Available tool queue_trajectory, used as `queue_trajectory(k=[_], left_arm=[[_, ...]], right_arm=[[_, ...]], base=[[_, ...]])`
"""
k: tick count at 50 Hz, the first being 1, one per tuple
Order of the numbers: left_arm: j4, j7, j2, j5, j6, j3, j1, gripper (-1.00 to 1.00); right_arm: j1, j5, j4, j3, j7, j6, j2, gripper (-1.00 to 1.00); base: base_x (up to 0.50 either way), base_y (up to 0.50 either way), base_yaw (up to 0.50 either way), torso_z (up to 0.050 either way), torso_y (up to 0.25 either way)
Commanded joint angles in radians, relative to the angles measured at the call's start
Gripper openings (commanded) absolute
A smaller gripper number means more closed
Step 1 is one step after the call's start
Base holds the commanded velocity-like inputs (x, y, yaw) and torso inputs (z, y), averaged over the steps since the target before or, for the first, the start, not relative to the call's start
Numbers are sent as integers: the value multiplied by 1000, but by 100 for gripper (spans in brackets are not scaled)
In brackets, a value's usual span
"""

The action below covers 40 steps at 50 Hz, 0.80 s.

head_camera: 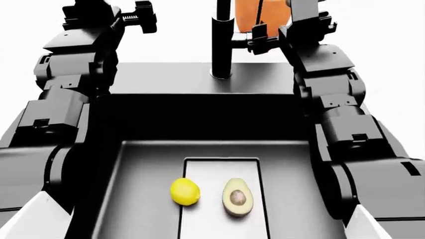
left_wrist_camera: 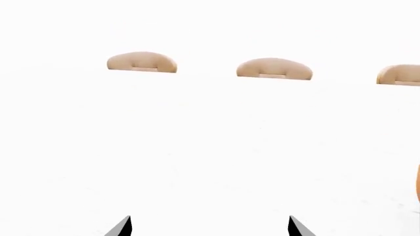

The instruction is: Pick up the fruits and vegetables and place them in the sink. Turn on the sink faucet to wash them. Then turn the sink off and put them in the tray.

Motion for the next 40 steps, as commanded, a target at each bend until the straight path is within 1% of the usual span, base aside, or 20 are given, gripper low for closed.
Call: queue_trajectory(k=[1, 7, 34, 40], left_arm=[[0, -2, 0, 2, 1, -2, 3, 100], [0, 8, 1, 3, 15, 1, 6, 100], [0, 7, 4, 2, 16, 8, -1, 100], [0, 3, 1, 0, 22, 5, -6, 100]], right_arm=[[2, 52, 0, 11, -63, -27, -29, 100], [3, 50, 0, 14, -57, -28, -22, 100], [34, 41, 0, 19, -26, -49, 19, 100], [57, 40, 0, 14, -17, -43, 32, 100]], base=[[0, 0, 0, 0, 0], [0, 0, 0, 0, 24], [0, 0, 0, 0, 250], [0, 0, 0, 0, 0]])
